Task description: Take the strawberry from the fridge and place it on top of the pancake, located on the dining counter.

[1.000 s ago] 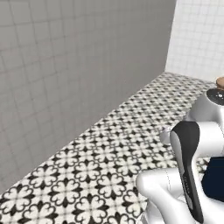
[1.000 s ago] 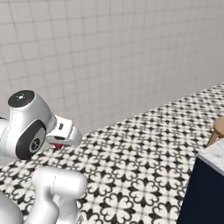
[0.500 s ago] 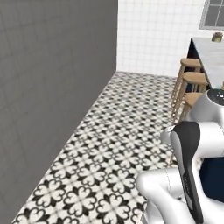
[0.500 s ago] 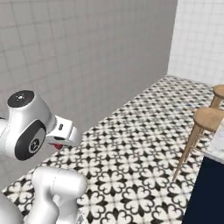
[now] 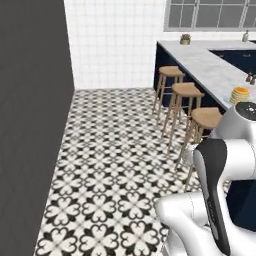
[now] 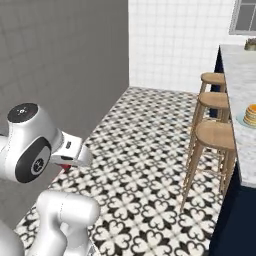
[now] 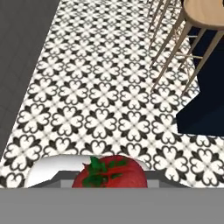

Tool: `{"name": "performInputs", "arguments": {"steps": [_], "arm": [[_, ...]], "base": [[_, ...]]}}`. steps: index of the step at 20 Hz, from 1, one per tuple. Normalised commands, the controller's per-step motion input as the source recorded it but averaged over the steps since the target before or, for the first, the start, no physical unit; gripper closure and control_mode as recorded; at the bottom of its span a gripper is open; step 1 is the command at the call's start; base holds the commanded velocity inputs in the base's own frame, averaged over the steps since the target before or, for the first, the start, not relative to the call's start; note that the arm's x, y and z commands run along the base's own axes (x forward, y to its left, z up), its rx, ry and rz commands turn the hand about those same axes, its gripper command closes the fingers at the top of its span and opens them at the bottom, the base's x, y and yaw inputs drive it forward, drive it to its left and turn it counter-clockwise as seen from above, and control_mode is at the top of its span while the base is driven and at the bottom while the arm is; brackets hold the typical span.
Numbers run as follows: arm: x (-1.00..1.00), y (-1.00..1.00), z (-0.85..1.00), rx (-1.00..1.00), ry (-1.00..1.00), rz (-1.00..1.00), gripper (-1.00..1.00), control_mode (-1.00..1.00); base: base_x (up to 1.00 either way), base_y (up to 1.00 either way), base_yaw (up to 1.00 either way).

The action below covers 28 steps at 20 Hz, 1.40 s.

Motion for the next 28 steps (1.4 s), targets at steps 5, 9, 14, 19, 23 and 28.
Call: {"name": "performInputs", "arguments": {"steps": [5, 9, 14, 19, 23, 28], "arm": [[0.0, 0.0, 0.0, 0.0, 0.0, 0.0, 1.0, 1.0], [0.0, 0.0, 0.0, 0.0, 0.0, 0.0, 1.0, 1.0], [0.0, 0.0, 0.0, 0.0, 0.0, 0.0, 1.0, 1.0], [0.0, 0.0, 0.0, 0.0, 0.0, 0.0, 1.0, 1.0], [0.0, 0.0, 0.0, 0.0, 0.0, 0.0, 1.0, 1.0], [0.0, 0.0, 0.0, 0.0, 0.0, 0.0, 1.0, 1.0]], "base": [[0.86, 0.53, -0.67], [1.0, 0.64, -0.66], [1.0, 0.69, -0.67], [0.97, 0.71, -0.66], [0.89, 0.69, -0.68], [0.65, 0.6, -0.73]]}}
